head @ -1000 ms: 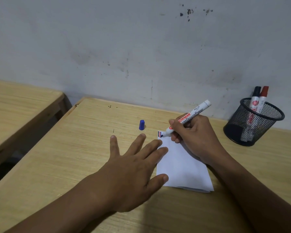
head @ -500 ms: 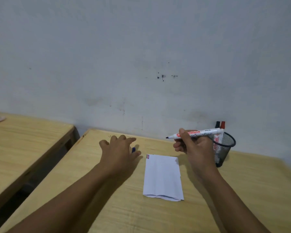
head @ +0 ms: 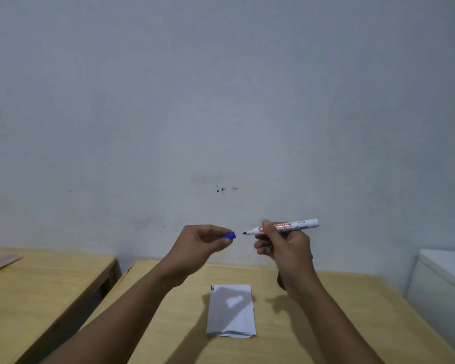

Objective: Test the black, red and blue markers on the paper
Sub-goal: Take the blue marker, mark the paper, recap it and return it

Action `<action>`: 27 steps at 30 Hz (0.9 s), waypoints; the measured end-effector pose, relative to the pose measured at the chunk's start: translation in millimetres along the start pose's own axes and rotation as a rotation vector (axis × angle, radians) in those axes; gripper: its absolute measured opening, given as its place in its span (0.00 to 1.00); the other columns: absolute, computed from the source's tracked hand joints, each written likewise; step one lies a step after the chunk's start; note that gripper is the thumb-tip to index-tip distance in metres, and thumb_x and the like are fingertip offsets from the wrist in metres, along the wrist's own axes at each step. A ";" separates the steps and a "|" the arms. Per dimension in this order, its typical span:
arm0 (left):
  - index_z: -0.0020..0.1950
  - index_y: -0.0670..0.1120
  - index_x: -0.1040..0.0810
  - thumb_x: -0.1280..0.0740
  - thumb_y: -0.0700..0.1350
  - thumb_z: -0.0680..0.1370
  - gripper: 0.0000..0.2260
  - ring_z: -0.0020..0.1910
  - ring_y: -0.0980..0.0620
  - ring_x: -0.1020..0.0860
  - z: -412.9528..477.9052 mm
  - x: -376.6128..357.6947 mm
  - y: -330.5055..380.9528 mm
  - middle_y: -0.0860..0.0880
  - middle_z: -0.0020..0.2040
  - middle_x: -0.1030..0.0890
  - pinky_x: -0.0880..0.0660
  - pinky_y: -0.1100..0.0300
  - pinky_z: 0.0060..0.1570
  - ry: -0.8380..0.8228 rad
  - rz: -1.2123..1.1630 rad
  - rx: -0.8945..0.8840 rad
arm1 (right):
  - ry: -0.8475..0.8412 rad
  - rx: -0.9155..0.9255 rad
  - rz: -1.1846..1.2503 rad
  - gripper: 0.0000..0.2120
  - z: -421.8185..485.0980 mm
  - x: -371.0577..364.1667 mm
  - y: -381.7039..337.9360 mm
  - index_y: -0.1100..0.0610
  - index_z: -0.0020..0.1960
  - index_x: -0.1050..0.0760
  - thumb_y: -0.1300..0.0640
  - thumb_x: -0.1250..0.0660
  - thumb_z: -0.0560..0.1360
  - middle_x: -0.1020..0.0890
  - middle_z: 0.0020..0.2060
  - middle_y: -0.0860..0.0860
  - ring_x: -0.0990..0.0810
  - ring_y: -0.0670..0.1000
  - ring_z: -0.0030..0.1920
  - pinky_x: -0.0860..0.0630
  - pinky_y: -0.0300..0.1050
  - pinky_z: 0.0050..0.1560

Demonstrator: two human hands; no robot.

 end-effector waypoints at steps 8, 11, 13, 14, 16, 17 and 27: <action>0.55 0.45 0.14 0.26 0.40 0.75 0.10 0.50 0.57 0.16 -21.0 -24.8 73.4 0.51 0.49 0.12 0.23 0.66 0.49 -0.067 0.030 -0.186 | -0.100 0.166 -0.158 0.12 -21.9 9.2 -72.1 0.66 0.45 0.16 0.58 0.31 0.79 0.16 0.32 0.57 0.18 0.51 0.33 0.19 0.39 0.36; 0.52 0.47 0.13 0.25 0.42 0.74 0.08 0.47 0.57 0.16 -27.7 -34.1 95.8 0.52 0.45 0.13 0.23 0.64 0.46 0.016 0.151 -0.280 | -0.104 0.198 -0.196 0.12 -27.4 15.8 -90.8 0.62 0.43 0.15 0.55 0.31 0.79 0.16 0.31 0.57 0.19 0.50 0.33 0.20 0.40 0.36; 0.50 0.49 0.13 0.24 0.45 0.73 0.07 0.45 0.56 0.19 -30.7 -41.0 107.8 0.54 0.42 0.14 0.22 0.55 0.48 0.112 0.289 -0.388 | -0.086 0.192 -0.212 0.13 -29.6 20.7 -98.7 0.60 0.43 0.15 0.53 0.31 0.79 0.17 0.30 0.55 0.21 0.49 0.32 0.21 0.40 0.36; 0.50 0.50 0.13 0.24 0.46 0.73 0.07 0.45 0.56 0.20 -32.1 -44.6 112.1 0.56 0.41 0.16 0.22 0.51 0.50 0.154 0.355 -0.433 | -0.073 0.184 -0.209 0.13 -30.8 22.9 -101.5 0.60 0.43 0.15 0.52 0.31 0.79 0.18 0.30 0.55 0.21 0.48 0.31 0.22 0.40 0.36; 0.50 0.52 0.13 0.24 0.48 0.73 0.07 0.44 0.58 0.22 -32.2 -51.4 117.3 0.62 0.38 0.21 0.25 0.45 0.54 0.217 0.444 -0.479 | -0.042 0.143 -0.177 0.14 -31.3 25.7 -104.2 0.60 0.44 0.15 0.50 0.31 0.79 0.18 0.31 0.55 0.22 0.48 0.30 0.22 0.40 0.35; 0.50 0.53 0.13 0.25 0.49 0.73 0.07 0.43 0.60 0.23 -30.4 -54.3 118.6 0.65 0.37 0.22 0.26 0.43 0.55 0.235 0.462 -0.489 | -0.014 0.107 -0.151 0.16 -30.6 26.3 -104.0 0.61 0.44 0.15 0.49 0.31 0.79 0.18 0.31 0.55 0.22 0.49 0.30 0.23 0.41 0.33; 0.55 0.55 0.16 0.29 0.54 0.76 0.10 0.46 0.60 0.28 -4.1 -92.1 126.7 0.57 0.49 0.15 0.41 0.54 0.53 0.257 0.691 -0.582 | 0.091 0.640 -1.005 0.15 1.3 62.8 -82.7 0.49 0.61 0.21 0.55 0.26 0.75 0.28 0.52 0.42 0.24 0.36 0.42 0.22 0.37 0.40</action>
Point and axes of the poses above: each hand's wrist, its own z-axis towards the middle knuckle, its own x-axis out of the back of the hand, y = z × x, the point moved 2 cm from there along z, towards the middle knuckle
